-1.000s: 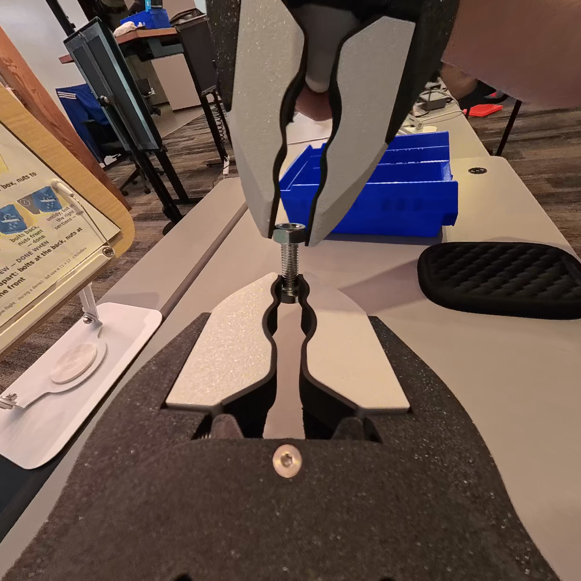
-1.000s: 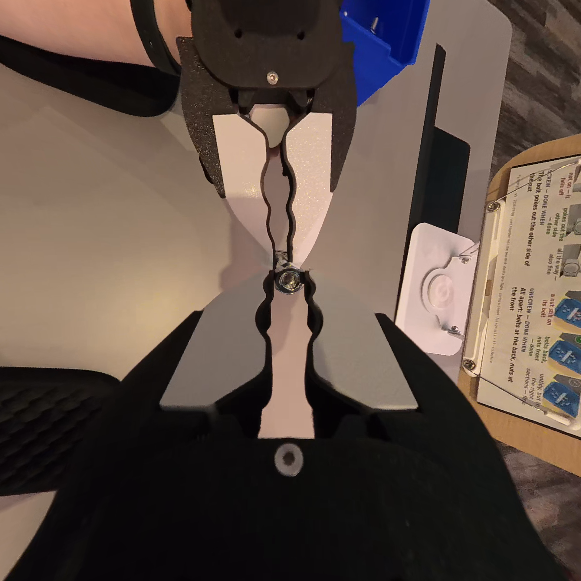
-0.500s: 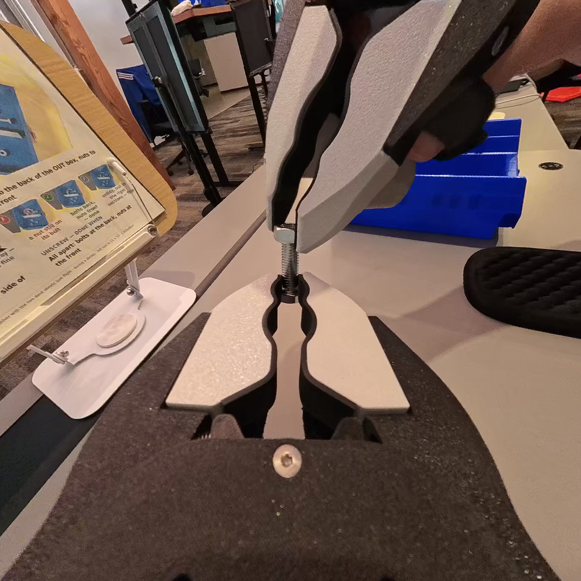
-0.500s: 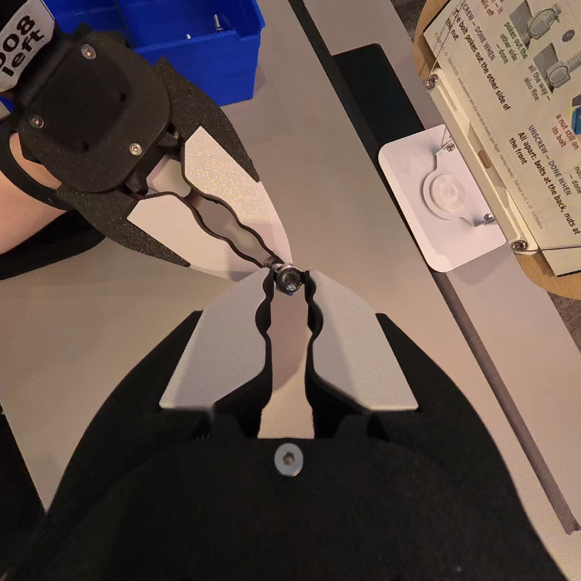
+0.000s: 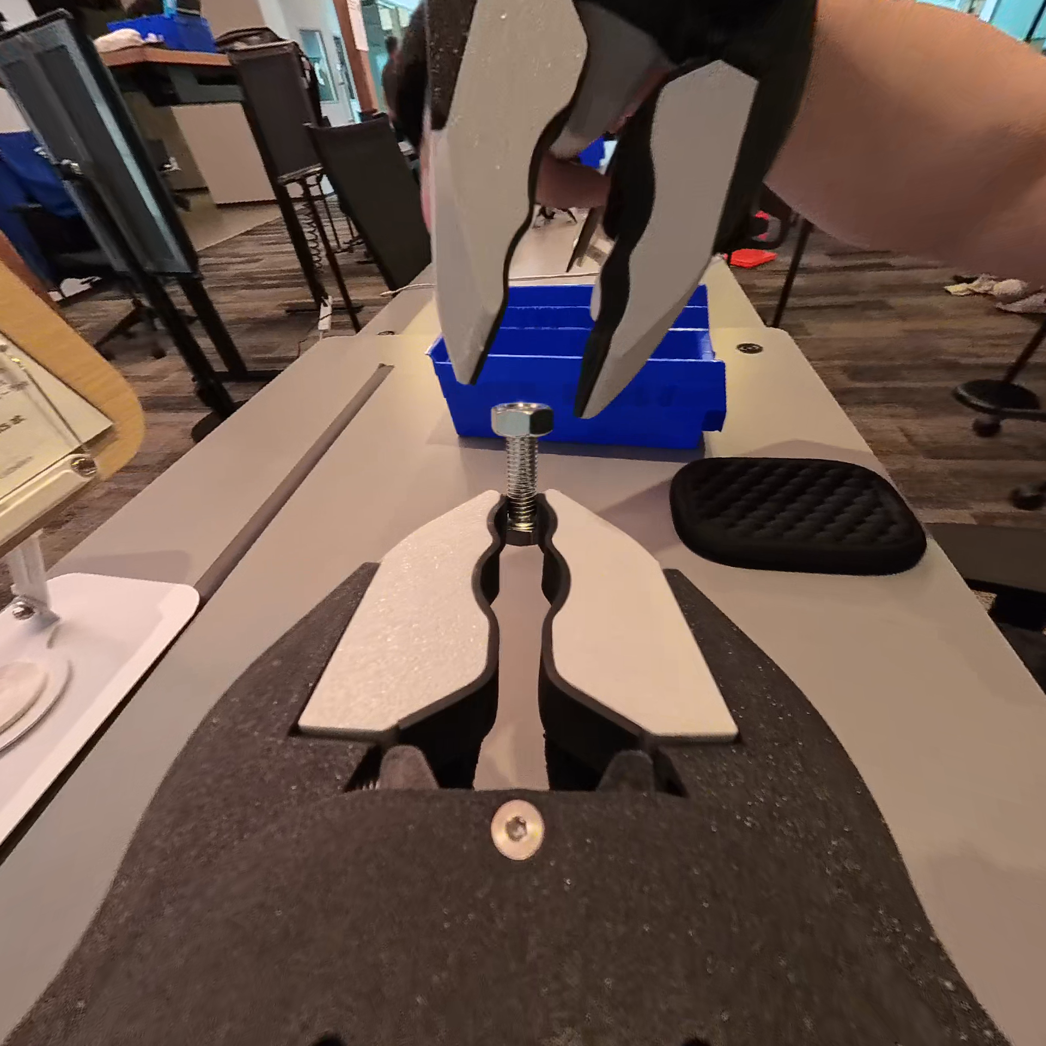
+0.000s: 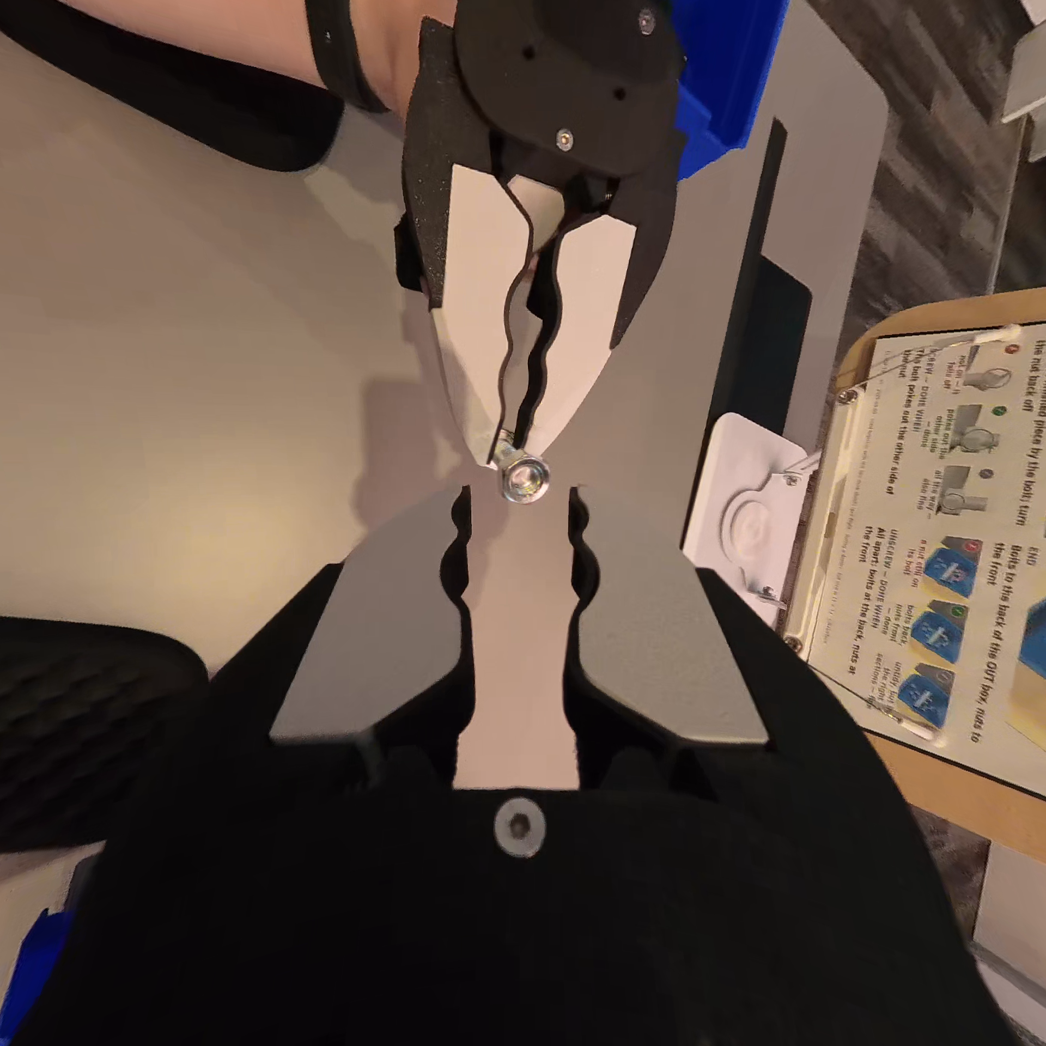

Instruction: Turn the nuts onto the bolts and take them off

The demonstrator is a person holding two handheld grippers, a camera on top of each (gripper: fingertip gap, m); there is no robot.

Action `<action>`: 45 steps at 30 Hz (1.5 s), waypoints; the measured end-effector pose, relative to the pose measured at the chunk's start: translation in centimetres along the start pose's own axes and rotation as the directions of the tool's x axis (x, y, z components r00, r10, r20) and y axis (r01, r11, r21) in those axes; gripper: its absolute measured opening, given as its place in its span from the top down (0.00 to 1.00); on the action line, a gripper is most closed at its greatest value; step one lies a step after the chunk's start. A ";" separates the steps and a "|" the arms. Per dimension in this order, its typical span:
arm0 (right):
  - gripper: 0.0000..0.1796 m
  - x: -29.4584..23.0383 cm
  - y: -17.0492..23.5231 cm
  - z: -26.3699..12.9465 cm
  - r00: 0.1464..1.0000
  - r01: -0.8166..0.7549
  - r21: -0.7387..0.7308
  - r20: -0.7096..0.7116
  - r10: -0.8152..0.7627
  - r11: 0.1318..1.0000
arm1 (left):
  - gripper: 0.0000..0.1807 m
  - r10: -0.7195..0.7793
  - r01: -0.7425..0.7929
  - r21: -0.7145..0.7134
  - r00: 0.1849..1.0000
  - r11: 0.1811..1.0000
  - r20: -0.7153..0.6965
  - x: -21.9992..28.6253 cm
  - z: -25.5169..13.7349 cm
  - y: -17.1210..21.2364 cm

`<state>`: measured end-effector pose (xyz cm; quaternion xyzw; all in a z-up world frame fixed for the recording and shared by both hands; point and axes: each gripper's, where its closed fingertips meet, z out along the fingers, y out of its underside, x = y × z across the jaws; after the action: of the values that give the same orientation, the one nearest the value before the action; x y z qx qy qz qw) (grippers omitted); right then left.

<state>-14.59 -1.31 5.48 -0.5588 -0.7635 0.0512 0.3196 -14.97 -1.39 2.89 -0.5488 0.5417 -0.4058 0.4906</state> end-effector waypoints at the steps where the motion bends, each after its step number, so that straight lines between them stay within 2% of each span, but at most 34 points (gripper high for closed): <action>1: 0.83 -0.2 0.0 0.0 1.000 0.009 0.005 0.016 -0.009 1.000 | 0.95 0.004 -0.004 -0.002 1.000 1.000 -0.013 0.3 0.0 0.0; 5: 0.85 -0.8 -0.5 -0.2 0.998 0.007 0.039 0.054 -0.009 0.999 | 0.95 0.009 -0.009 -0.006 1.000 1.000 -0.029 0.6 0.2 0.1; 9: 0.85 -1.1 0.0 0.2 0.998 0.005 0.002 0.068 -0.005 1.000 | 0.95 0.008 -0.007 0.003 0.999 1.000 -0.038 0.8 0.2 -0.1; 16: 0.90 -0.6 -0.1 0.6 0.993 -0.094 0.026 0.073 0.091 0.995 | 0.95 0.017 -0.017 0.001 1.000 1.000 -0.006 0.3 0.1 -0.2; 19: 0.90 0.0 0.1 0.8 0.977 -0.207 0.024 0.054 0.206 0.978 | 0.95 0.012 -0.012 0.001 0.999 1.000 0.039 -0.4 0.0 -0.2; 24: 0.90 0.8 0.6 1.4 0.899 -0.438 -0.006 -0.009 0.438 0.899 | 0.95 0.017 -0.013 -0.042 0.994 0.999 0.111 -1.5 0.0 0.4; 27: 0.90 1.0 0.8 1.9 0.807 -0.588 0.005 -0.052 0.588 0.809 | 0.95 0.014 -0.006 -0.063 0.992 0.998 0.127 -1.8 0.1 0.8; 32: 0.90 1.1 0.9 1.9 0.701 -0.710 0.058 -0.039 0.712 0.702 | 0.95 0.005 0.003 -0.058 0.992 0.998 0.125 -1.8 0.2 0.7; 34: 0.83 0.9 0.4 1.9 0.727 -0.684 0.080 -0.006 0.687 0.725 | 0.95 -0.003 0.008 -0.051 0.994 0.999 0.109 -1.6 0.1 0.6; 35: 0.78 0.4 0.0 1.8 0.771 -0.636 0.084 0.024 0.637 0.767 | 0.95 -0.006 0.010 -0.046 0.995 0.999 0.099 -1.5 0.0 0.6; 37: 0.67 0.9 0.6 1.3 0.860 -0.505 0.071 -0.051 0.508 0.860 | 0.95 -0.014 0.017 -0.040 0.997 0.999 0.070 -1.2 -0.1 0.6; 39: 0.69 0.1 0.3 0.7 0.959 -0.277 0.073 -0.040 0.281 0.958 | 0.95 -0.026 0.027 -0.041 0.999 0.999 0.037 -0.8 -0.1 0.6; 41: 0.71 0.1 0.7 0.3 0.988 -0.112 0.052 -0.101 0.116 0.992 | 0.95 -0.028 0.028 -0.044 1.000 0.999 -0.010 -0.1 -0.1 0.7; 45: 0.75 -0.8 -0.1 0.1 0.998 0.027 0.074 -0.059 -0.022 0.997 | 0.95 -0.020 0.015 -0.050 0.995 0.999 -0.096 1.5 0.2 0.7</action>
<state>-14.57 -2.05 5.13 -0.5383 -0.7583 0.0596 0.3627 -14.77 -2.77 1.99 -0.5451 0.5696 -0.4229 0.4468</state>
